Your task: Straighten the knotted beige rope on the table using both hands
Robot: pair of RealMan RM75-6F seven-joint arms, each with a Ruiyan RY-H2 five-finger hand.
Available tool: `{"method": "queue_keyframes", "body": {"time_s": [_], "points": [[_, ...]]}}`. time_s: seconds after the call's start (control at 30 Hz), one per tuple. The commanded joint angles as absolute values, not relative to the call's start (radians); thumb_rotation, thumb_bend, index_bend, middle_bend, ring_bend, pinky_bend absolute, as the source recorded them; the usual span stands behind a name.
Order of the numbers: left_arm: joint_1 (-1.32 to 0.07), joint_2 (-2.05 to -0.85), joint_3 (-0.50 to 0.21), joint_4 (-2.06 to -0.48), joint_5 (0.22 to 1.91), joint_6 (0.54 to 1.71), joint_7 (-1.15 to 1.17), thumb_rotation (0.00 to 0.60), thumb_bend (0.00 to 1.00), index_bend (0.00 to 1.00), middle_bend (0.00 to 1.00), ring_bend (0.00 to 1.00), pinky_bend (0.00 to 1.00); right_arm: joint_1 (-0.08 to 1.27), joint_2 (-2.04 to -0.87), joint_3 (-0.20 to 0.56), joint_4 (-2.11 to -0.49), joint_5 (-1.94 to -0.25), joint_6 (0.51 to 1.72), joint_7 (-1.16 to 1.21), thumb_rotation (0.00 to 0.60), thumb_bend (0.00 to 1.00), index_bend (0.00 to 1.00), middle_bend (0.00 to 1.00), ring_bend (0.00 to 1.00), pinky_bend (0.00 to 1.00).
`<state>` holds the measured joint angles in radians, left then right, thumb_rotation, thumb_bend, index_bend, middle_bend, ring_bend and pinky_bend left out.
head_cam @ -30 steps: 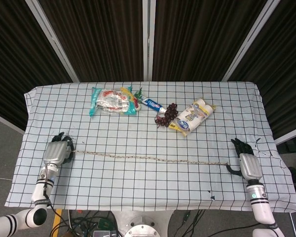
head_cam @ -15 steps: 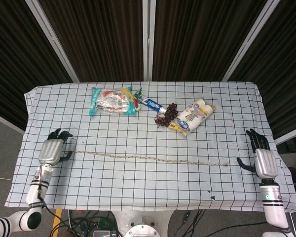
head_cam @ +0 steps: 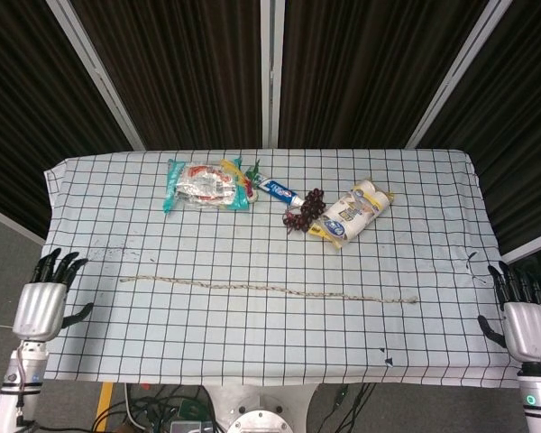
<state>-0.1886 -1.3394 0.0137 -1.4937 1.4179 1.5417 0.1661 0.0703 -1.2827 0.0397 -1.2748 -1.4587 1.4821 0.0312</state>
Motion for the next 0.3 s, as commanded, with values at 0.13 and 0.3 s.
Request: {"method": "queue_keyframes", "body": {"time_s": [0.13, 0.3], "points": [[-0.138, -1.335, 0.051, -1.485, 1.442, 1.551, 0.145, 0.600, 0.13, 0.17, 0.12, 0.00, 0.11, 0.054, -1.282, 0.019, -1.270, -1.460, 1.471, 0.010, 0.600, 0.22, 0.00, 0.00, 0.00, 0.00], [-0.123, -1.358, 0.048, -1.466, 1.445, 1.541, 0.137, 0.600, 0.12, 0.16, 0.12, 0.00, 0.13, 0.062, -1.300, 0.016, -1.271, -1.470, 1.451, 0.012, 0.600, 0.23, 0.00, 0.00, 0.00, 0.00]]}}
